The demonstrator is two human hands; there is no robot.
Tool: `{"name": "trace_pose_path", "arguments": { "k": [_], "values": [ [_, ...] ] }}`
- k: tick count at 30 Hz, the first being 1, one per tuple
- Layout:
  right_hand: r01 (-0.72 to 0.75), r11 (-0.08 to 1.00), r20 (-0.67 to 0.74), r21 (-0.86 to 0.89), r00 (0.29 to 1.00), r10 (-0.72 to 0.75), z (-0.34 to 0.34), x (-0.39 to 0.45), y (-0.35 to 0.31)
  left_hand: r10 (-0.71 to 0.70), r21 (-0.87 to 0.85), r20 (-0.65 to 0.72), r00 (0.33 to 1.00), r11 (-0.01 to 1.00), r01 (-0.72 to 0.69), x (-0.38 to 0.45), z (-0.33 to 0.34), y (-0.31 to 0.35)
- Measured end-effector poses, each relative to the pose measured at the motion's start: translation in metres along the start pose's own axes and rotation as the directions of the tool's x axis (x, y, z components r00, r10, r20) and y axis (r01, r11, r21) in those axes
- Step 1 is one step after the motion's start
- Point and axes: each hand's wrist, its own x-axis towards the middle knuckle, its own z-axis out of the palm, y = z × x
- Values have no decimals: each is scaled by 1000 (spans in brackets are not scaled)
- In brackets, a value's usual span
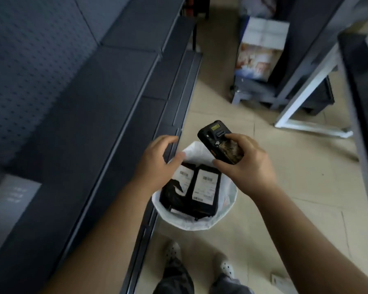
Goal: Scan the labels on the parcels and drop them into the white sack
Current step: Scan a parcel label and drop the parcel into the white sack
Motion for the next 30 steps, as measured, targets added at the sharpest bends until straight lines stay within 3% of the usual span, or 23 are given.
{"name": "trace_pose_path", "arguments": {
  "k": [6, 13, 17, 22, 30],
  "values": [
    [237, 969, 15, 74, 971, -239, -51, -4, -82, 23, 59, -221, 975, 998, -11, -53, -87, 79],
    [456, 858, 167, 235, 851, -498, -56, -35, -146, -78, 128, -531, 844, 977, 171, -183, -139, 126],
    [514, 774, 292, 369, 727, -621, -40, -83, -190, -198, 96, -686, 700, 929, 356, -283, -157, 143],
    [563, 607, 371, 560, 485, -792, -31, -185, -262, -247, 38, -857, 452, 845, 534, -433, -172, 171],
    [574, 416, 383, 705, 186, -905, -21, -374, -320, -230, -59, -955, 187, 765, 641, -637, -160, 210]
  ]
}}
